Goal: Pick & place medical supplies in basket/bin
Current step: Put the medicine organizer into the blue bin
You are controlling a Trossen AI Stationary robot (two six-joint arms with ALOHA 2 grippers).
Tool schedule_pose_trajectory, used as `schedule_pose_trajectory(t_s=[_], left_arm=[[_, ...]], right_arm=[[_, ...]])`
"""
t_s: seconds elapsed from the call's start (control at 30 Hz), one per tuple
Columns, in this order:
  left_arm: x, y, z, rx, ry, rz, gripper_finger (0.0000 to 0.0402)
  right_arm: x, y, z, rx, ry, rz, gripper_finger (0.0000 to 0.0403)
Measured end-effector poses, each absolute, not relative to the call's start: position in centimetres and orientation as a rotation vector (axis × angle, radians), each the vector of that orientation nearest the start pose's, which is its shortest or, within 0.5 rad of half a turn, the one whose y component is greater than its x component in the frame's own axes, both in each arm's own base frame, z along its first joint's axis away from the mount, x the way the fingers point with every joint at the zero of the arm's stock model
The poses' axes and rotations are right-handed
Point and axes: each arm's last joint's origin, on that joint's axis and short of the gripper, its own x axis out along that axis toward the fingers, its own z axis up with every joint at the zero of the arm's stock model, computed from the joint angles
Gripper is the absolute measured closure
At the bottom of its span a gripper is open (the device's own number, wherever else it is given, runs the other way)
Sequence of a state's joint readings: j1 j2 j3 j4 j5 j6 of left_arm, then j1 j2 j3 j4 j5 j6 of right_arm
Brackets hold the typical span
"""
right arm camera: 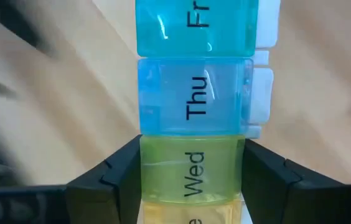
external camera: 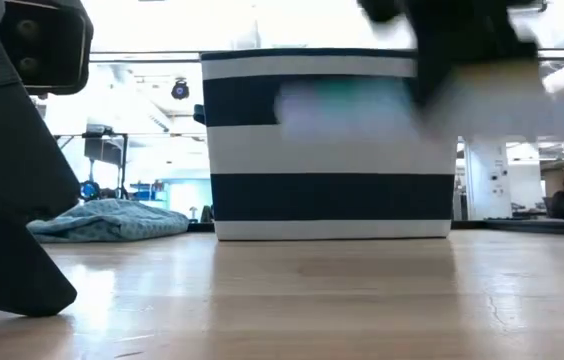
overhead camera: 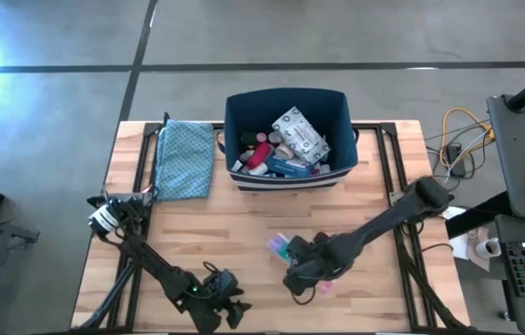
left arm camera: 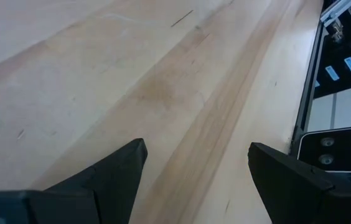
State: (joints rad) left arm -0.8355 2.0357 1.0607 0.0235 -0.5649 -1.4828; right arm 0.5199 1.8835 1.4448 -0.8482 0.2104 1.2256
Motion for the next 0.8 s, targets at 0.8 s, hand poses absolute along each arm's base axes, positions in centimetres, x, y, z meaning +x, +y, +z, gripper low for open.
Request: schedule_pose_trajectory(t_s=[0.8], left_arm=[[27.3,-26.4,10.1,-0.95,0.348,0.477,0.013]], right_arm=[[28.3,-9.3,42.0,0.168,0.663,-0.878,0.019]])
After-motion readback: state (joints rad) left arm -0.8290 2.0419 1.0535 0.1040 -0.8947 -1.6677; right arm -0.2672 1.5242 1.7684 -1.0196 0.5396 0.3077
